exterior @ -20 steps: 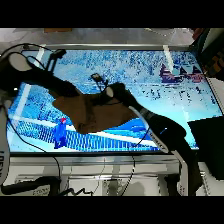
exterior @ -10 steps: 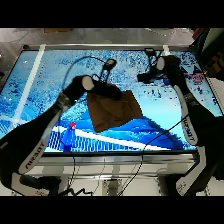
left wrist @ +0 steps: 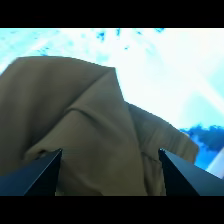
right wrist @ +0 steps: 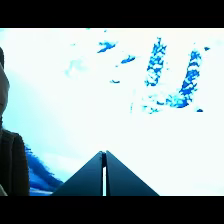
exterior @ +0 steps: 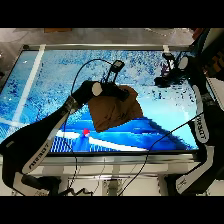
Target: Fold the clothes and pants, and hang the long-sleeved shirts on hangers.
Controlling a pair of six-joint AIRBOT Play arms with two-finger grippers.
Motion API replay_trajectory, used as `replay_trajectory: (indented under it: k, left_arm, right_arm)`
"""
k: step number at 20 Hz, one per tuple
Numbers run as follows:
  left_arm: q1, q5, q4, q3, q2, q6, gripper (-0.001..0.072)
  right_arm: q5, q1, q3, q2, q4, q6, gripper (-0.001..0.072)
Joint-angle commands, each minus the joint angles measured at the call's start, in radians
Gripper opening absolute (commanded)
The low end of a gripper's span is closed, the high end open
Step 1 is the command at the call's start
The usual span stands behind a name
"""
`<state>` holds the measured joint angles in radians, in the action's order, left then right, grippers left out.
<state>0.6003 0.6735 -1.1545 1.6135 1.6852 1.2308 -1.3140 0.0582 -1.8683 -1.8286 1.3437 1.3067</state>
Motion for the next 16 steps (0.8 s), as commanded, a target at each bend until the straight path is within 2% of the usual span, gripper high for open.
replay_trajectory:
  k: [1,2,3,4,5,9,12,16]
  left_arm:
    - [-0.053,0.007,-0.027,0.001,-0.024,0.000,0.0698]
    - [-0.068,0.008,-0.056,0.001,-0.022,0.000,0.0698]
    - [-0.081,0.008,-0.085,0.000,-0.020,0.000,0.0698]
    - [-0.095,0.008,-0.101,0.000,-0.020,0.000,0.0698]
    - [-0.106,0.008,-0.101,0.000,-0.020,0.000,0.0697]
    - [-0.120,0.009,-0.101,0.000,-0.020,0.000,0.0697]
    - [-0.120,0.023,-0.101,0.000,-0.020,0.000,0.0697]
    - [-0.127,0.100,-0.102,0.000,-0.019,0.000,0.0697]
  right_arm:
    - [0.019,0.104,0.126,0.000,-0.459,-0.176,0.0029]
    - [0.051,0.112,0.154,-0.001,-0.547,-0.176,0.0031]
    - [0.093,0.107,0.174,-0.001,-0.592,-0.175,0.0226]
    - [0.141,0.090,0.181,-0.001,-0.586,-0.175,0.0593]
    - [0.190,0.064,0.183,-0.001,-0.561,-0.164,0.0694]
    - [0.375,-0.053,0.179,-0.027,-0.446,-0.064,0.0689]
    - [0.342,-0.104,0.155,-0.088,-0.338,-0.020,0.0677]
    - [0.335,-0.115,0.154,-0.127,-0.319,0.005,0.0677]
